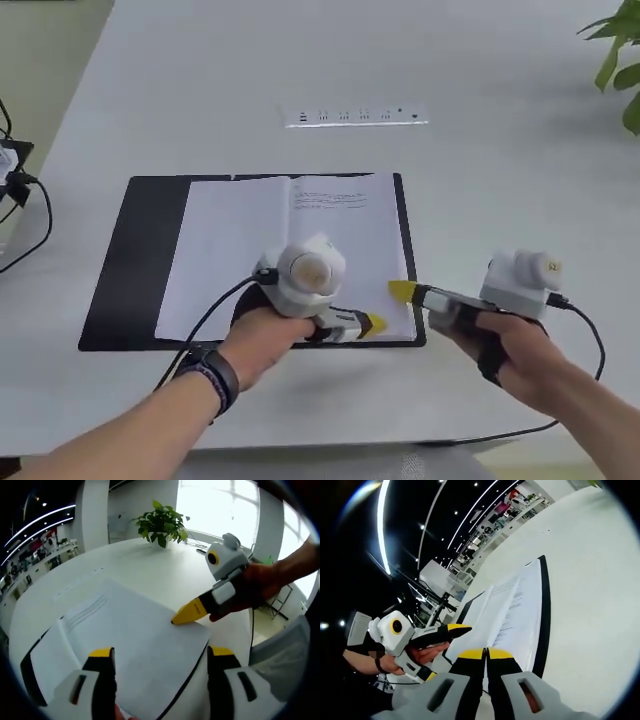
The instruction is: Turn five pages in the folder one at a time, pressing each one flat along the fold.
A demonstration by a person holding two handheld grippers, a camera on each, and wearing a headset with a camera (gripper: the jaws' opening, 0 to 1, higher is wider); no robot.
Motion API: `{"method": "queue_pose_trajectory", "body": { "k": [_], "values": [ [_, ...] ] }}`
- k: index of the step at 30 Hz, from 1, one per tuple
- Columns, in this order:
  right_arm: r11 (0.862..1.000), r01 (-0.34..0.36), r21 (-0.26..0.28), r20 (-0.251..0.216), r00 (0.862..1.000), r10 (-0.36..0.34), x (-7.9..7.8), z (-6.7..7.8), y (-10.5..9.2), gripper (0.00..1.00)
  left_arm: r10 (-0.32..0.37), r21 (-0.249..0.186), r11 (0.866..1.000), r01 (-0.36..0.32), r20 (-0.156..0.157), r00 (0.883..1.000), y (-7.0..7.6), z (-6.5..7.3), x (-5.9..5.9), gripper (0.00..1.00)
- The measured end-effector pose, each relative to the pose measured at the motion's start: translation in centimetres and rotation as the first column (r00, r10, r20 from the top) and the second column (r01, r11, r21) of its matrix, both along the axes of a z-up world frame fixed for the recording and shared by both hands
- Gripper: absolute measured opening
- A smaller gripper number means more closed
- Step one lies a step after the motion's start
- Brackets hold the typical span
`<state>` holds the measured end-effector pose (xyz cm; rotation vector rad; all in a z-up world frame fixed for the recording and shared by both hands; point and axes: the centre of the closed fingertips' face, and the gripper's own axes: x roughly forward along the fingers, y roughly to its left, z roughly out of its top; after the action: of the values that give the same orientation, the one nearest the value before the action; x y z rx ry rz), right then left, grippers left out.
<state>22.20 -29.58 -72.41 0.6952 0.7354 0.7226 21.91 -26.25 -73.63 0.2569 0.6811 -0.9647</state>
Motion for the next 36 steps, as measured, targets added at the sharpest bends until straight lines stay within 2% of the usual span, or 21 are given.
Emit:
{"method": "queue_pose_trajectory", "body": {
  "k": [7, 20, 29, 36],
  "values": [
    [1.0, -0.007, 0.019, 0.013, 1.0, 0.007, -0.1, 1.0, 0.9, 0.0, 0.018, -0.002, 1.0, -0.018, 0.014, 1.0, 1.8, 0.7, 0.1, 0.75],
    [0.999, -0.017, 0.03, 0.037, 0.999, 0.016, 0.6, 1.4, 2.1, 0.0, 0.057, -0.011, 0.998, -0.057, 0.038, 0.998, 5.5, 1.9, 0.3, 0.76],
    [0.998, -0.055, 0.032, 0.079, 0.995, 0.053, 1.0, 3.3, 4.6, 0.0, 0.105, -0.032, 0.994, -0.103, 0.056, 0.993, 8.9, 3.1, 0.5, 0.76],
    [0.994, -0.101, 0.036, 0.104, 0.99, 0.096, 0.9, 4.5, 7.7, 0.0, 0.153, -0.052, 0.987, -0.15, 0.067, 0.986, 11.7, 4.2, 0.6, 0.76]
  ]
}}
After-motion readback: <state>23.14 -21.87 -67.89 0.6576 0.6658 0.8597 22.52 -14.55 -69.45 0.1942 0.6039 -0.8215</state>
